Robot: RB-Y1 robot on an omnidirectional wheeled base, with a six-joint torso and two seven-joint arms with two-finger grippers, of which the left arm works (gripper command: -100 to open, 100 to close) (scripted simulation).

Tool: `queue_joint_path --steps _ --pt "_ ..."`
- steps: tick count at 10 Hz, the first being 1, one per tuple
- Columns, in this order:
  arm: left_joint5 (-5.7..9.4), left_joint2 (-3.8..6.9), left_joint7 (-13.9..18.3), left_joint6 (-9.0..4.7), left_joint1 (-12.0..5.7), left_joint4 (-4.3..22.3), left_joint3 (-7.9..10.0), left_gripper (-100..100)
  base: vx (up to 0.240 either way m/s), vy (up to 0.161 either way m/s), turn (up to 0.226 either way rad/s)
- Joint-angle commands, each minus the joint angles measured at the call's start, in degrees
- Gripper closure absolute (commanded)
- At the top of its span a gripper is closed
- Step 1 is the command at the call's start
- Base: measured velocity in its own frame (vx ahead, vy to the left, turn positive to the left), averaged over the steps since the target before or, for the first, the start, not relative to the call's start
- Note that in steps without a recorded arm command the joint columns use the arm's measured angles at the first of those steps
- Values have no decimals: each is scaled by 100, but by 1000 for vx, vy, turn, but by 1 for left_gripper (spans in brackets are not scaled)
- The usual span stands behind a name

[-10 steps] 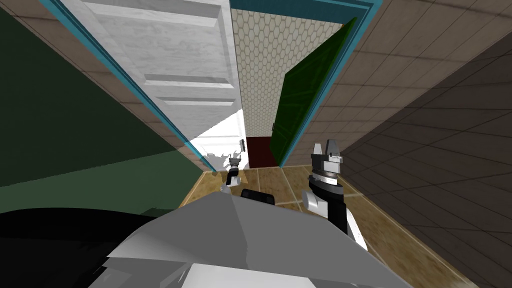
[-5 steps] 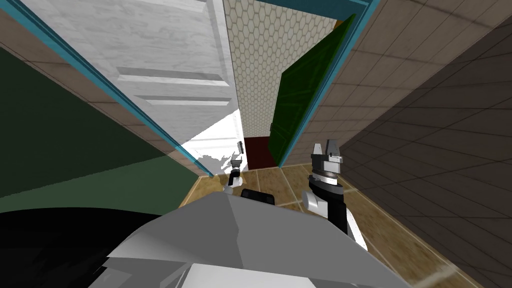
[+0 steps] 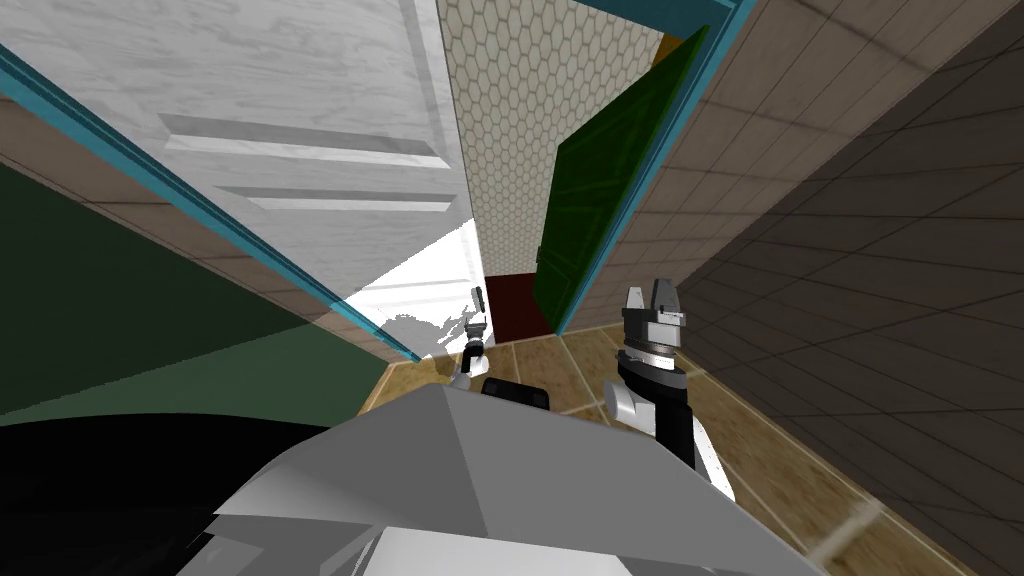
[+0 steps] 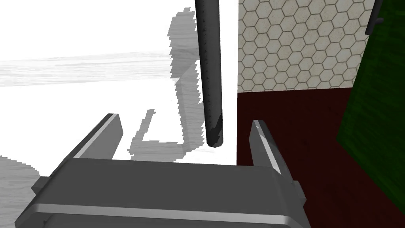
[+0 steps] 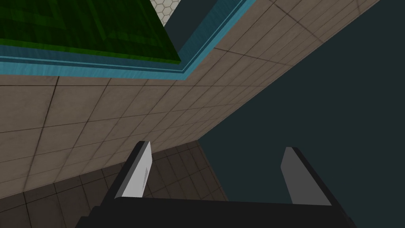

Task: Push the door open

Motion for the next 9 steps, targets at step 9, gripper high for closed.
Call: queue_joint_path --steps 9 --pt "214 219 441 -63 -151 460 23 -100 97 54 -48"
